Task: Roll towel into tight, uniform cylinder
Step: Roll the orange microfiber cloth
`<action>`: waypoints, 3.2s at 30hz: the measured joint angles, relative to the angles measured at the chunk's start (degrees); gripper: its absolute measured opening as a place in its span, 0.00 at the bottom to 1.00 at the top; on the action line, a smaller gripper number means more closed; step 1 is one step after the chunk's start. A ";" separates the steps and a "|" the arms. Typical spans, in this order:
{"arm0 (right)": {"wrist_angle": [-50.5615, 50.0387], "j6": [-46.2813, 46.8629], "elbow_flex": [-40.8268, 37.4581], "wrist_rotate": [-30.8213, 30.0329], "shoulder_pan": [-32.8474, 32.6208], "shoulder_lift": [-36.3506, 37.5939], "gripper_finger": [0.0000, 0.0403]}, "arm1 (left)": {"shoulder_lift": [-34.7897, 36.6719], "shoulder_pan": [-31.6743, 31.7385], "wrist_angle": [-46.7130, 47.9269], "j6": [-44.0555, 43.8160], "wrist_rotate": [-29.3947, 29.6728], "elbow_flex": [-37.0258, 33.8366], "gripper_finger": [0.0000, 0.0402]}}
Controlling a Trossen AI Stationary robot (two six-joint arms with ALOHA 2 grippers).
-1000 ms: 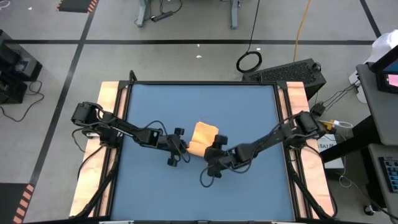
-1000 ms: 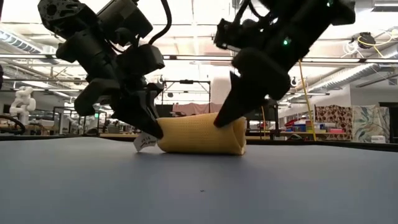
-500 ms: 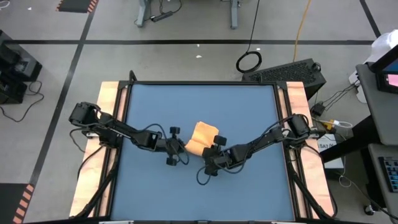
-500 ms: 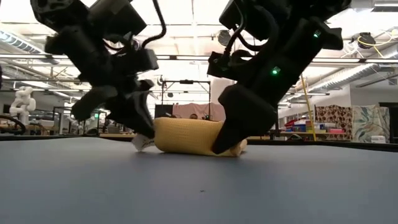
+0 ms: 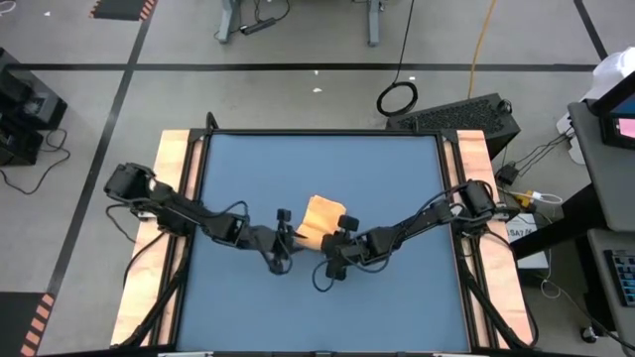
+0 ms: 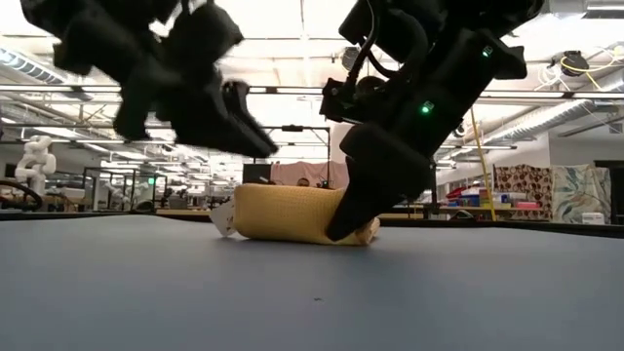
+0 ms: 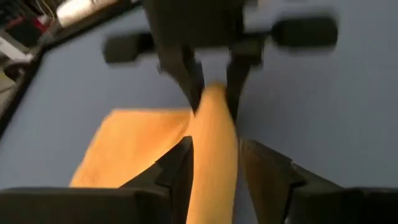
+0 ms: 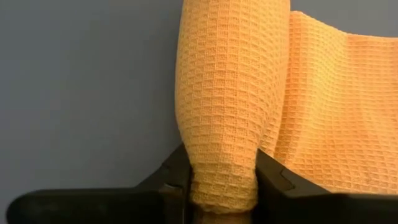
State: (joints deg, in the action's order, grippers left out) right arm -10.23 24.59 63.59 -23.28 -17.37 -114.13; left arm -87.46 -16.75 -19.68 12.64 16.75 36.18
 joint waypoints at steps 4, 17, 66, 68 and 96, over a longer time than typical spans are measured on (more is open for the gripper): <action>-0.14 -0.43 0.00 2.36 0.90 0.03 0.21 | -5.15 0.27 -1.89 1.64 0.01 -0.15 0.39; -0.23 -3.45 -0.02 4.74 1.51 0.07 0.21 | -13.37 -2.12 -5.32 4.62 10.08 -0.11 0.46; 4.25 -13.30 -1.84 -19.43 -7.75 5.43 0.62 | -12.66 10.67 -0.79 -10.74 -17.79 0.51 0.29; 2.73 -9.59 -1.79 -17.58 -6.52 4.60 0.62 | -12.66 10.86 -0.79 -11.94 -18.08 0.51 0.29; 4.48 3.24 -1.34 -3.10 -3.17 -2.01 0.17 | 4.29 4.54 13.54 -7.65 -7.18 0.13 0.30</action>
State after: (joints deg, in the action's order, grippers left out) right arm -5.75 27.83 62.26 -26.38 -20.54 -116.14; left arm -83.17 -12.21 -6.14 4.99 9.58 36.31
